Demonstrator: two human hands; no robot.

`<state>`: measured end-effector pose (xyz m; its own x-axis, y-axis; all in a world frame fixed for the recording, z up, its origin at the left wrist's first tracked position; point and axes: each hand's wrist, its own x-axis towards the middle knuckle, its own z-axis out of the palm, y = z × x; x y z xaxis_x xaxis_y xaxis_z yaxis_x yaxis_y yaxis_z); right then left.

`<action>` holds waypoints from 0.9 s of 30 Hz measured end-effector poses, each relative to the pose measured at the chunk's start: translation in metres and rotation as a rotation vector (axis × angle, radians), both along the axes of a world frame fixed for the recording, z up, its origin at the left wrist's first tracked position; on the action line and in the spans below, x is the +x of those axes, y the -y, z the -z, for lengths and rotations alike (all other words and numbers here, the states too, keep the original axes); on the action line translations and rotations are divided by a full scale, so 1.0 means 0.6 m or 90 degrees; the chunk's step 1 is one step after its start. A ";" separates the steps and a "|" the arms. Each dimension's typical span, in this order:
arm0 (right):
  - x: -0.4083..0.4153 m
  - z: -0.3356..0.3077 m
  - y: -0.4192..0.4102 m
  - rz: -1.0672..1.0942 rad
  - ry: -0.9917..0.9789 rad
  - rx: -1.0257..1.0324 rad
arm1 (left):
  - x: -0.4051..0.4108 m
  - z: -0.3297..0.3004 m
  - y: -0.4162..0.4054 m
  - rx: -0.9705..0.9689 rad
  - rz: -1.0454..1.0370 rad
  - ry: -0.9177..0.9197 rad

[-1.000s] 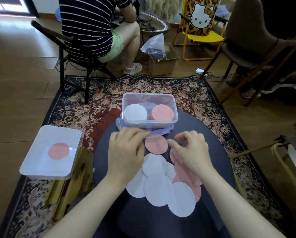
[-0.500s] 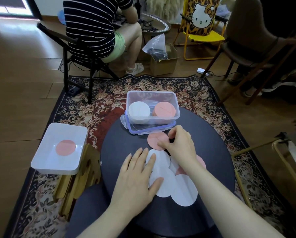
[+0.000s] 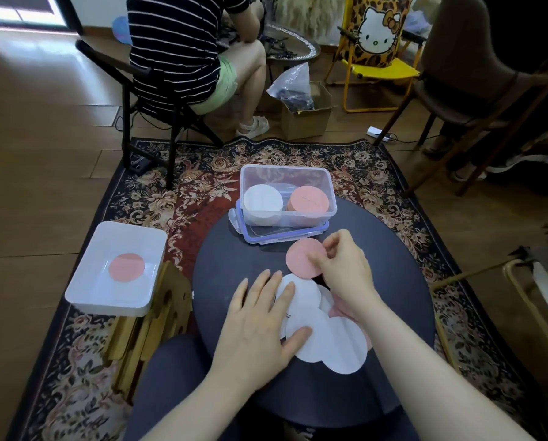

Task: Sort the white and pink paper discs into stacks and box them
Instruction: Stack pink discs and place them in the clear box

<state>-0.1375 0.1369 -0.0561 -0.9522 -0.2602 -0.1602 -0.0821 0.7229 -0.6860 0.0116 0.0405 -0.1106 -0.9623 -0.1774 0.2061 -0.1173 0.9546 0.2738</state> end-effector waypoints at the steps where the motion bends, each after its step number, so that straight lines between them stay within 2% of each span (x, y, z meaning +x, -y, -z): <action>1: 0.001 -0.006 -0.009 0.016 -0.005 -0.036 | 0.001 0.001 0.000 -0.002 -0.002 0.002; 5: 0.021 -0.034 -0.058 0.111 0.033 -0.207 | 0.002 -0.004 0.001 0.040 -0.015 -0.018; 7: 0.047 -0.037 -0.080 0.121 0.105 -0.276 | 0.003 -0.011 -0.003 0.142 -0.004 -0.095; 9: 0.075 -0.031 -0.096 0.108 0.178 -0.345 | 0.011 -0.030 -0.016 0.339 -0.027 -0.172; 12: 0.108 -0.019 -0.106 0.083 0.207 -0.365 | 0.016 -0.071 -0.049 0.755 -0.099 -0.161; 14: 0.126 -0.015 -0.108 0.080 0.231 -0.387 | 0.012 -0.081 -0.064 0.936 -0.126 -0.115; 16: 0.139 -0.013 -0.107 0.081 0.252 -0.400 | 0.011 -0.081 -0.071 1.045 -0.131 -0.073; 19: 0.141 -0.006 -0.112 0.047 0.226 -0.368 | 0.016 -0.074 -0.069 1.072 -0.134 -0.039; 24: 0.107 0.000 -0.137 0.034 -0.033 -0.135 | 0.021 -0.074 -0.057 1.091 -0.172 -0.015; 27: 0.076 0.008 -0.148 0.020 -0.060 -0.005 | 0.025 -0.072 -0.056 1.085 -0.171 -0.007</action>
<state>-0.0922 0.2259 -0.0609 -0.9706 -0.2309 -0.0673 -0.1244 0.7212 -0.6815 0.0267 0.0744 -0.0672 -0.8715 -0.3286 -0.3641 -0.2034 -0.4334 0.8780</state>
